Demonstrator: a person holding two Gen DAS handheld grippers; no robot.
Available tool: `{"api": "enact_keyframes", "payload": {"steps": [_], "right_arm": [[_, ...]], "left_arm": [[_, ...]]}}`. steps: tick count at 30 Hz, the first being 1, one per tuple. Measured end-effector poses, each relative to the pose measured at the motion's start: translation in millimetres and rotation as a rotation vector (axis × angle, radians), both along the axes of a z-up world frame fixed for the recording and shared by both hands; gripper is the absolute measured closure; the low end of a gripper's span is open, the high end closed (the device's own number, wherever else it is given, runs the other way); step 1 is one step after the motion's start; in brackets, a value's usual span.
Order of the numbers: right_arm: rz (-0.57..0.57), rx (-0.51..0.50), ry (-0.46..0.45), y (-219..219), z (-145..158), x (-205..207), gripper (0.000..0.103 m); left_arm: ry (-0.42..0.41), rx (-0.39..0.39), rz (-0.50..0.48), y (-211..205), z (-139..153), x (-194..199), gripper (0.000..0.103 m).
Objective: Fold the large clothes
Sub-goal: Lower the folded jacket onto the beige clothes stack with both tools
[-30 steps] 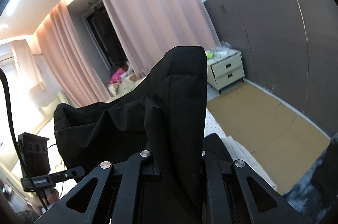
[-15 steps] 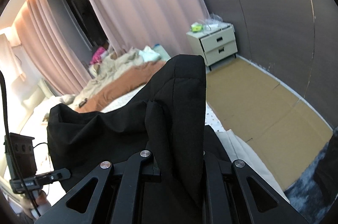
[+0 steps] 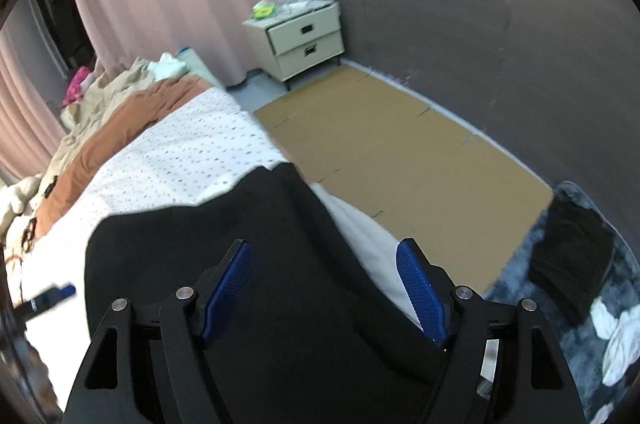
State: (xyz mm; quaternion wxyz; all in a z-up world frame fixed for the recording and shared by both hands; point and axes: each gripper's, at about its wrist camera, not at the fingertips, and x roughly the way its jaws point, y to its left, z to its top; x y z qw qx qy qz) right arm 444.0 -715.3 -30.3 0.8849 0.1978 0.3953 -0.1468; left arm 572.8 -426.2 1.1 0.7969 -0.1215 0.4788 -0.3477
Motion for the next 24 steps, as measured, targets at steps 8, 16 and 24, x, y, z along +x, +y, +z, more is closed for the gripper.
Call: {"api": "enact_keyframes", "payload": {"steps": [8,16,24], "right_arm": [[-0.128,0.132,-0.081,-12.7,-28.5,-104.3,0.029],[-0.100,0.290,-0.080,1.7,-75.8,-103.5,0.029],[-0.129,0.318,-0.172,-7.4,-83.9,-102.6,0.094]], "left_arm": [[0.050,0.016,0.017,20.6,-22.9,-9.8,0.035],[0.094,-0.002,-0.004,17.1,-44.3,-26.5,0.035],[0.088,0.018,-0.039,-6.0,-47.3,-26.8,0.052]]}}
